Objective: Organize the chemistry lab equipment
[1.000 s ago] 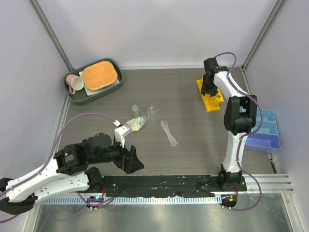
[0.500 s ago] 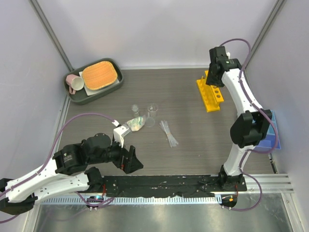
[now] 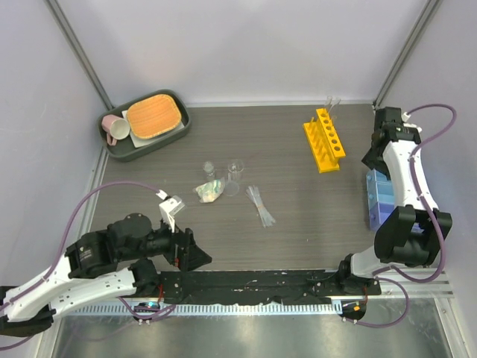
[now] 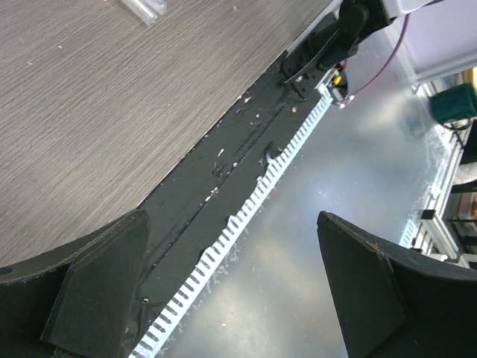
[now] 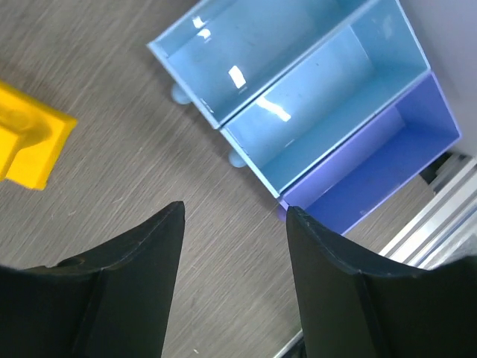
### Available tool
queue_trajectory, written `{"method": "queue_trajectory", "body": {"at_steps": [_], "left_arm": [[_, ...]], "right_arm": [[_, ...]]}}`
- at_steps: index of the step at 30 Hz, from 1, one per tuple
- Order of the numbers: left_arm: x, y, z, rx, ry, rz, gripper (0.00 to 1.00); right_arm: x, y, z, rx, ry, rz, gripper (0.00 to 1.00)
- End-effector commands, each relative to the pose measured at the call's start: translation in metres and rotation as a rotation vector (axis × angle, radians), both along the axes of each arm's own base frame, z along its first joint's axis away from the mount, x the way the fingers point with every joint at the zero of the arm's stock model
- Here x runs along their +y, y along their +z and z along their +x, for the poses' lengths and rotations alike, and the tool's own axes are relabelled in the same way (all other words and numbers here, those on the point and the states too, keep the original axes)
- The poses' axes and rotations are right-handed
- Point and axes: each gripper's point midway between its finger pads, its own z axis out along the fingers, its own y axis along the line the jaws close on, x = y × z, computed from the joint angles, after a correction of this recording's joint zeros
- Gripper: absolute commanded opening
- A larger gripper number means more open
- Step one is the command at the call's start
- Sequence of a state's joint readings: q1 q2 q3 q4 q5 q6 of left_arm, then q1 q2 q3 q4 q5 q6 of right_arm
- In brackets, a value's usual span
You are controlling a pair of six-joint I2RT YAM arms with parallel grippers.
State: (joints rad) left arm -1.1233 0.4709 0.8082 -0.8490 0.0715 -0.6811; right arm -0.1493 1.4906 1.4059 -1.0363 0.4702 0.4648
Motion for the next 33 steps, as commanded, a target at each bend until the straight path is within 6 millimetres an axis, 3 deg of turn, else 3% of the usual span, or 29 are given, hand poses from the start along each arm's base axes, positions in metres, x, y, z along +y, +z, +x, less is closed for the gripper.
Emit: {"method": "queue_trajectory", "body": {"at_steps": [1, 8, 21, 26, 33], "left_arm": [[0.006, 0.012, -0.005, 0.008, 0.015, -0.062, 1.00], [0.009, 0.011, -0.005, 0.029, 0.029, -0.037, 1.00], [-0.001, 0.009, 0.002, 0.047, 0.035, 0.028, 1.00], [-0.006, 0.008, 0.006, 0.044, 0.039, 0.048, 1.00], [-0.005, 0.008, 0.008, 0.039, 0.042, 0.054, 1.00]], "right_arm": [[-0.014, 0.008, -0.004, -0.121, -0.167, 0.001, 0.63], [-0.027, -0.017, -0.002, -0.116, -0.339, -0.002, 0.64], [-0.075, -0.058, -0.011, -0.092, -0.589, -0.013, 0.64], [-0.077, -0.085, -0.011, -0.058, -0.615, 0.027, 0.64], [-0.081, -0.103, 0.003, -0.076, -0.626, 0.038, 0.64]]}}
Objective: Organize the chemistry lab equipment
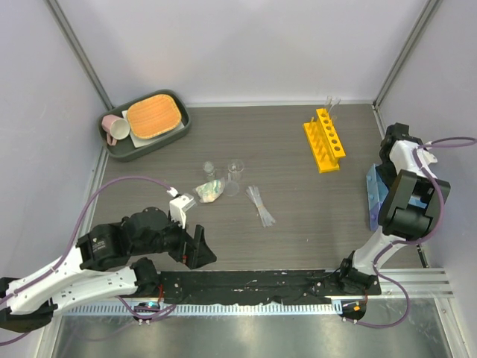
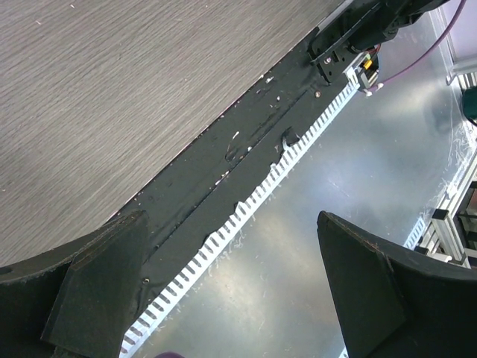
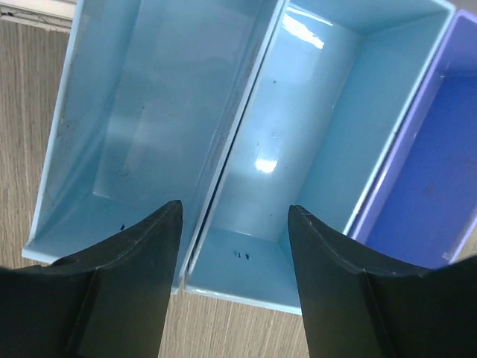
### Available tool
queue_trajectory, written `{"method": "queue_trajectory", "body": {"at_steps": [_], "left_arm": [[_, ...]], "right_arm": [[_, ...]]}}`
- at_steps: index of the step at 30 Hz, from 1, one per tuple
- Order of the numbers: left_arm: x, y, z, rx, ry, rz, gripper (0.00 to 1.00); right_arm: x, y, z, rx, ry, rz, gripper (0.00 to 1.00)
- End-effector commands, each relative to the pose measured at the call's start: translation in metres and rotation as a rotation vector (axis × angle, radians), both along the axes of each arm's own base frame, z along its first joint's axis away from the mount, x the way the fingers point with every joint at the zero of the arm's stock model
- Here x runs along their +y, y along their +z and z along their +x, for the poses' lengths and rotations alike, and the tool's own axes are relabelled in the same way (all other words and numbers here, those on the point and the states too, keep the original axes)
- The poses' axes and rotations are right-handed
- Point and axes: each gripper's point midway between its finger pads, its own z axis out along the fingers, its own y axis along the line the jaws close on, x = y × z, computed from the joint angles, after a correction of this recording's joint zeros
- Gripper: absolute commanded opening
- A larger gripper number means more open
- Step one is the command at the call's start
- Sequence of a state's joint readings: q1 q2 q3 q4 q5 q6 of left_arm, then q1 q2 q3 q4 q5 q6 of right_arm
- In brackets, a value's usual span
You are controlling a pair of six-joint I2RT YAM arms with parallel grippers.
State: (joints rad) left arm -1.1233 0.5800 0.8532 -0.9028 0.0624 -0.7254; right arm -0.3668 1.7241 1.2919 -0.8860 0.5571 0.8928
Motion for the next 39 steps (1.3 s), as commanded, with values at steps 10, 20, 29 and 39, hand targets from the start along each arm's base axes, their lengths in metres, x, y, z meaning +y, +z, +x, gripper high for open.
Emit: {"method": "queue_trajectory", "body": {"at_steps": [10, 20, 29, 39], "left_arm": [[-0.004, 0.016, 0.008, -0.047, 0.000, -0.016, 1.00], [-0.004, 0.016, 0.007, -0.040, 0.006, -0.027, 1.00], [0.001, 0.023, 0.006, -0.047, 0.021, -0.052, 1.00], [0.008, 0.034, 0.006, -0.057, 0.051, -0.082, 1.00]], "right_arm": [[-0.011, -0.010, 0.020, -0.053, -0.024, -0.029, 0.61], [-0.008, -0.028, 0.017, -0.022, -0.006, -0.009, 0.10], [-0.008, 0.016, 0.017, -0.097, 0.055, -0.077, 0.01], [0.005, 0.131, 0.008, -0.304, 0.136, -0.229, 0.01]]}}
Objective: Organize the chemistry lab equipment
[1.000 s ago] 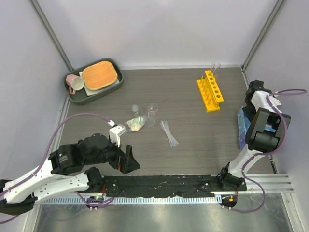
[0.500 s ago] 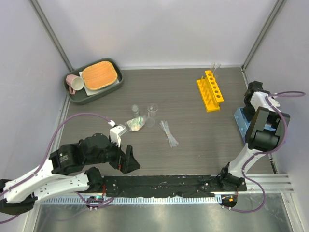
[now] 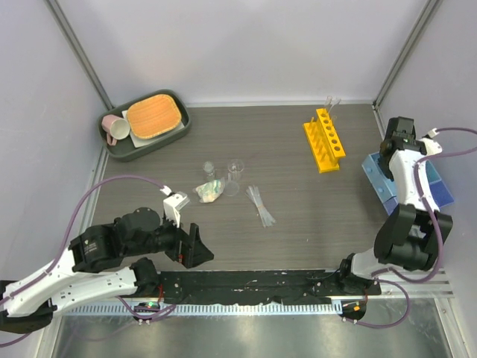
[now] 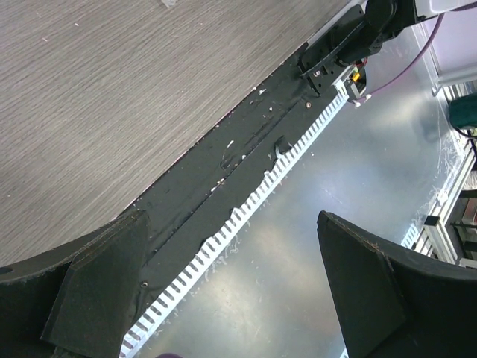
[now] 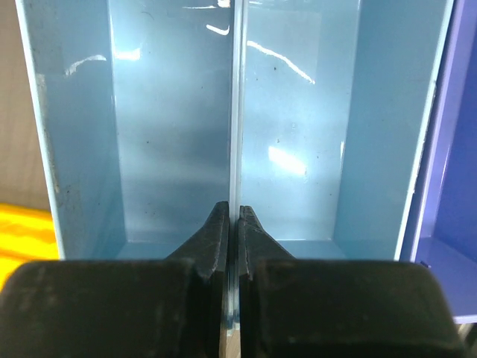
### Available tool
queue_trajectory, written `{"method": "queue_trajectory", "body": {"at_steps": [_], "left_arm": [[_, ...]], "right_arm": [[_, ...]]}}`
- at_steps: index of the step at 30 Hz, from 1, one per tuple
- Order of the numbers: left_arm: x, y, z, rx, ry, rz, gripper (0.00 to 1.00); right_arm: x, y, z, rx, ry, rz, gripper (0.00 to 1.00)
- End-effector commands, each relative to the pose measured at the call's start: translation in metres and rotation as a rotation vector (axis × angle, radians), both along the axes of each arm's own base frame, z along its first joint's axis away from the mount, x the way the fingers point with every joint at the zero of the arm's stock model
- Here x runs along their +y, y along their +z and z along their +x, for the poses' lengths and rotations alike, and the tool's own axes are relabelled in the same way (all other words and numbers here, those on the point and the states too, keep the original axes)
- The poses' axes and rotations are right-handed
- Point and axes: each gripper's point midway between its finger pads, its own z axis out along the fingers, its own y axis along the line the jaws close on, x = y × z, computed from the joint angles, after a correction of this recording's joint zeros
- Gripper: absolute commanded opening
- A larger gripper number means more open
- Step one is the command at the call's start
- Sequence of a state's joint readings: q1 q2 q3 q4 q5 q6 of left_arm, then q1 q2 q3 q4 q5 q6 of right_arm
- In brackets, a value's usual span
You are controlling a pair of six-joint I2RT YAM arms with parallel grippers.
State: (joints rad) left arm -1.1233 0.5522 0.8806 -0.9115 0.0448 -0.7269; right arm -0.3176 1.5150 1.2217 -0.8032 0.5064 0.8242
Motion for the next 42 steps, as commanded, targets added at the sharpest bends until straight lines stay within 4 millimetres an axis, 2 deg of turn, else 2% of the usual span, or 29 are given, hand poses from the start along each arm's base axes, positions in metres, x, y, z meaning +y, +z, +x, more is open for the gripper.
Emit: {"method": "queue_trajectory", "body": {"at_steps": [1, 3, 6, 7, 9, 12, 14, 15, 18, 20, 21, 24, 29, 31, 32, 34, 35, 37, 38, 42], "left_arm": [[0.005, 0.023, 0.005, -0.032, 0.043, -0.051, 1.00], [0.007, 0.024, 0.004, -0.026, 0.045, -0.047, 1.00], [0.013, 0.029, 0.009, -0.039, 0.085, -0.041, 1.00], [0.014, 0.034, 0.011, -0.046, 0.096, -0.046, 1.00], [0.017, 0.035, 0.012, -0.045, 0.110, -0.033, 1.00], [0.020, 0.040, 0.015, -0.050, 0.133, -0.019, 1.00], [0.021, 0.044, 0.017, -0.056, 0.144, -0.013, 1.00], [0.021, 0.045, 0.018, -0.058, 0.148, -0.011, 1.00], [0.019, 0.048, 0.021, -0.063, 0.153, -0.007, 1.00], [0.017, 0.047, 0.023, -0.062, 0.158, 0.006, 1.00], [0.015, 0.047, 0.023, -0.060, 0.156, 0.007, 1.00], [0.010, 0.048, 0.026, -0.059, 0.155, 0.013, 1.00], [0.004, 0.049, 0.029, -0.062, 0.156, 0.013, 1.00], [0.002, 0.047, 0.030, -0.059, 0.155, 0.022, 1.00], [0.000, 0.047, 0.031, -0.061, 0.152, 0.023, 1.00], [-0.002, 0.045, 0.032, -0.057, 0.149, 0.033, 1.00], [-0.003, 0.045, 0.032, -0.060, 0.146, 0.035, 1.00], [-0.005, 0.043, 0.033, -0.058, 0.144, 0.042, 1.00], [-0.005, 0.043, 0.033, -0.059, 0.142, 0.043, 1.00], [-0.008, 0.039, 0.033, -0.054, 0.136, 0.048, 1.00]], "right_arm": [[-0.014, 0.092, -0.004, -0.141, 0.013, -0.202, 0.01], [-0.007, 0.122, -0.008, -0.205, 0.032, -0.229, 0.01], [0.019, 0.163, -0.006, -0.297, 0.129, -0.259, 0.01], [0.037, 0.173, -0.001, -0.317, 0.197, -0.265, 0.01], [0.057, 0.201, -0.001, -0.381, 0.279, -0.268, 0.01], [0.100, 0.226, 0.001, -0.439, 0.470, -0.234, 0.01], [0.136, 0.226, 0.002, -0.435, 0.645, -0.161, 0.01], [0.147, 0.229, 0.002, -0.438, 0.701, -0.144, 0.01], [0.189, 0.218, -0.005, -0.389, 0.917, -0.064, 0.01], [0.204, 0.208, -0.013, -0.342, 1.007, -0.039, 0.01], [0.218, 0.203, -0.018, -0.322, 1.081, -0.028, 0.01], [0.240, 0.187, -0.033, -0.257, 1.201, -0.006, 0.01], [0.264, 0.162, -0.051, -0.179, 1.293, 0.023, 0.01], [0.274, 0.145, -0.057, -0.136, 1.317, 0.037, 0.01], [0.274, 0.135, -0.060, -0.108, 1.316, 0.031, 0.01], [0.280, 0.125, -0.063, -0.097, 1.317, 0.027, 0.01], [0.278, 0.112, -0.066, -0.063, 1.311, 0.022, 0.01], [0.277, 0.101, -0.066, -0.058, 1.293, 0.023, 0.01], [0.273, 0.085, -0.070, -0.019, 1.280, 0.019, 0.01], [0.264, 0.052, -0.075, 0.026, 1.232, 0.011, 0.01]]}}
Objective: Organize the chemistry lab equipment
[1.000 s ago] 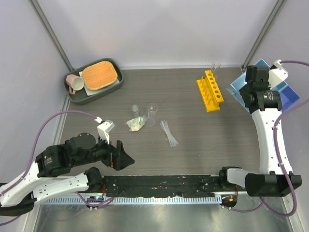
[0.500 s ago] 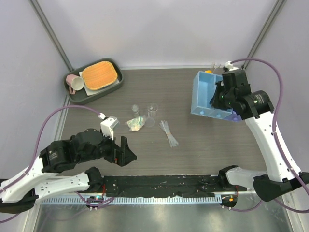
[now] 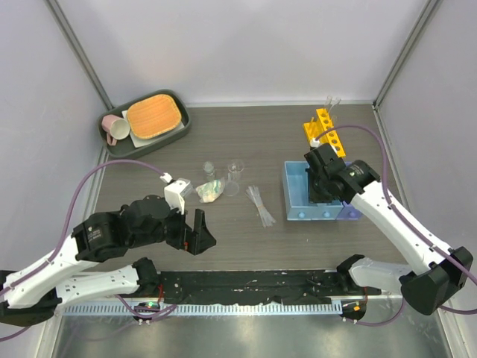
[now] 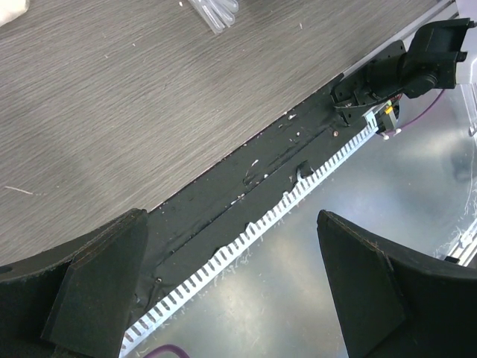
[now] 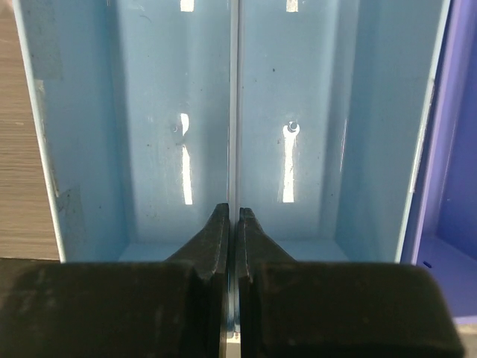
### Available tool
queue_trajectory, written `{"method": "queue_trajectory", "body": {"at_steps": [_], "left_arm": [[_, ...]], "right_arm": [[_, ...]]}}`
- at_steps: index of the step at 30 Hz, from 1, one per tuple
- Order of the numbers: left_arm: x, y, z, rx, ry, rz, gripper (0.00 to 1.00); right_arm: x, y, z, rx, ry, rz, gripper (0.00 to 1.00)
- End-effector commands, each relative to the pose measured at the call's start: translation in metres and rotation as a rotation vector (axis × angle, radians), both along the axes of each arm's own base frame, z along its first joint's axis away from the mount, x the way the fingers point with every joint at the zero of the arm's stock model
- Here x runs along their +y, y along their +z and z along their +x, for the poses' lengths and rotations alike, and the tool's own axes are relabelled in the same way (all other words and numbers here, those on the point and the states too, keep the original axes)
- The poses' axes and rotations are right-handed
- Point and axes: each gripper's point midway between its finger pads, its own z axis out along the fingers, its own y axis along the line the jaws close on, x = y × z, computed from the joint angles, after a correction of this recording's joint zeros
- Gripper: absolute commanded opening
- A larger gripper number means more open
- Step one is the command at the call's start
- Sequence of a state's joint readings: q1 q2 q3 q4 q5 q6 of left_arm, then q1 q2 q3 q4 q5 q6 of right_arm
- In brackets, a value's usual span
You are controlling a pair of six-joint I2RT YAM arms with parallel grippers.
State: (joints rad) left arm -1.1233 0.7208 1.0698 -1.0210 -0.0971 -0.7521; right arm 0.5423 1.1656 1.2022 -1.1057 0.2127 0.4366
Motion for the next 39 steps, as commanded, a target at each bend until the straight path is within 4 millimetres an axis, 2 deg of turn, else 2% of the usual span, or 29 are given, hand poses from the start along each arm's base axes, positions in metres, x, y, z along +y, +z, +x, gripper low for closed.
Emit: {"method": "queue_trajectory", "body": {"at_steps": [1, 2, 7, 8, 15, 21, 29, 39], "left_arm": [[-0.009, 0.015, 0.007, -0.037, 0.003, -0.054, 1.00], [-0.009, 0.014, 0.007, -0.036, 0.003, -0.051, 1.00], [-0.007, 0.011, 0.006, -0.035, 0.008, -0.049, 1.00], [-0.007, 0.011, 0.006, -0.035, 0.008, -0.049, 1.00], [-0.008, 0.009, 0.009, -0.034, 0.010, -0.023, 1.00], [-0.007, 0.010, 0.009, -0.041, 0.015, -0.031, 1.00], [-0.003, 0.011, 0.009, -0.046, 0.023, -0.029, 1.00], [-0.003, 0.011, 0.010, -0.050, 0.024, -0.021, 1.00]], "right_arm": [[-0.008, -0.003, 0.014, -0.125, -0.095, 0.017, 0.01], [-0.010, -0.015, 0.011, -0.106, -0.103, 0.008, 0.01], [-0.004, -0.045, 0.008, -0.068, -0.112, 0.030, 0.01], [-0.005, -0.056, 0.006, -0.043, -0.113, 0.018, 0.01], [-0.004, -0.094, 0.013, -0.003, -0.136, -0.022, 0.01], [0.008, -0.124, 0.020, 0.055, -0.141, -0.012, 0.01], [0.030, -0.146, 0.023, 0.111, -0.088, -0.008, 0.01], [0.086, -0.164, 0.025, 0.135, 0.017, -0.025, 0.01]]}}
